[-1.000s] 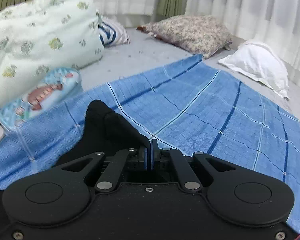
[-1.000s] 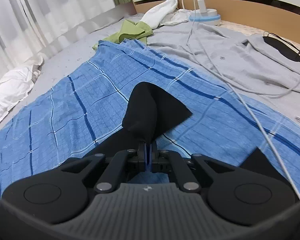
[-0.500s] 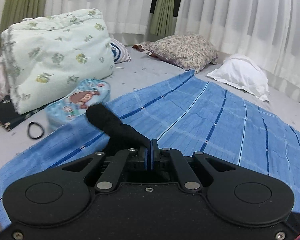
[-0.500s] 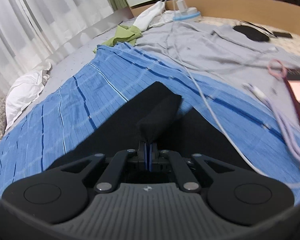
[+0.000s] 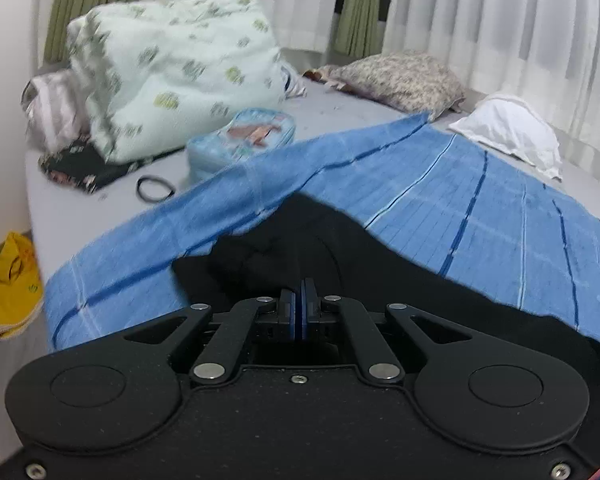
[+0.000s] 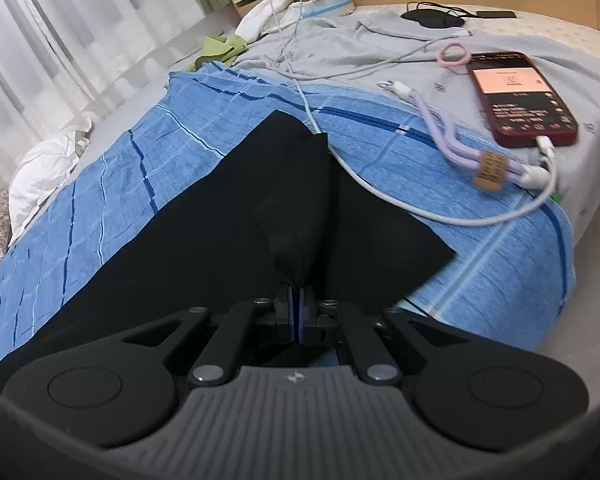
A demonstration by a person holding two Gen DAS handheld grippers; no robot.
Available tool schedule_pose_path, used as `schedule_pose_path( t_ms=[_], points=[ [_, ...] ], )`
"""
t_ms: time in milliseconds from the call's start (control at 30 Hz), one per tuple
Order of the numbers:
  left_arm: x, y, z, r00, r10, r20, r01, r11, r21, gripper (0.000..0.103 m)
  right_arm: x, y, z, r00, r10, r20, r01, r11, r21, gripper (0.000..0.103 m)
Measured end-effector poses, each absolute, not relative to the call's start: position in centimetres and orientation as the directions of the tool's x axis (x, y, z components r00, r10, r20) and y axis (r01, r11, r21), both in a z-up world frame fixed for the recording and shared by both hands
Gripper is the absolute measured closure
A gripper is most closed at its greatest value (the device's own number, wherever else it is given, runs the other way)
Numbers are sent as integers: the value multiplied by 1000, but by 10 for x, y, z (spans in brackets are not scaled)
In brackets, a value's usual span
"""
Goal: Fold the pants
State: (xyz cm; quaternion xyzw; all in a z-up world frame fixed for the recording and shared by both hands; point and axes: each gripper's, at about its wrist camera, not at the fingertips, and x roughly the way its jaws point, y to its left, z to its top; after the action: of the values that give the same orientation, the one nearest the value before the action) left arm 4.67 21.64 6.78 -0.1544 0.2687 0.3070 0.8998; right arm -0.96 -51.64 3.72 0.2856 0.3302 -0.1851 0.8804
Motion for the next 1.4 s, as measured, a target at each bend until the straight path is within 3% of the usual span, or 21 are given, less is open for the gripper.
schedule_pose_path(
  t_ms=[667, 700, 767, 967, 1100, 1233, 1400],
  points=[
    [23, 210, 27, 623, 473, -623, -621, 784, -25, 98, -27, -504, 38, 681, -253, -687, 518, 830, 208, 95],
    [23, 210, 27, 623, 476, -621, -619, 786, -18, 98, -27, -504, 38, 681, -259, -685, 517, 832, 199, 86],
    [24, 210, 26, 622, 475, -622, -616, 788, -14, 98, -28, -508, 39, 680, -266, -683, 525, 827, 201, 78],
    [26, 208, 24, 617, 478, -625, -607, 795, 9, 96, -32, -524, 41, 671, -262, -694, 556, 797, 236, 76],
    [29, 204, 25, 610, 488, -625, -599, 800, 40, 95, -22, -505, 58, 604, -243, -759, 459, 885, 82, 37],
    [30, 201, 26, 610, 483, -628, -594, 804, 42, 89, -16, -453, 82, 611, -262, -747, 289, 952, -98, 34],
    [31, 196, 27, 615, 480, -626, -578, 814, 57, 78, 4, -391, 94, 678, -98, -729, 105, 994, -36, 32]
  ],
)
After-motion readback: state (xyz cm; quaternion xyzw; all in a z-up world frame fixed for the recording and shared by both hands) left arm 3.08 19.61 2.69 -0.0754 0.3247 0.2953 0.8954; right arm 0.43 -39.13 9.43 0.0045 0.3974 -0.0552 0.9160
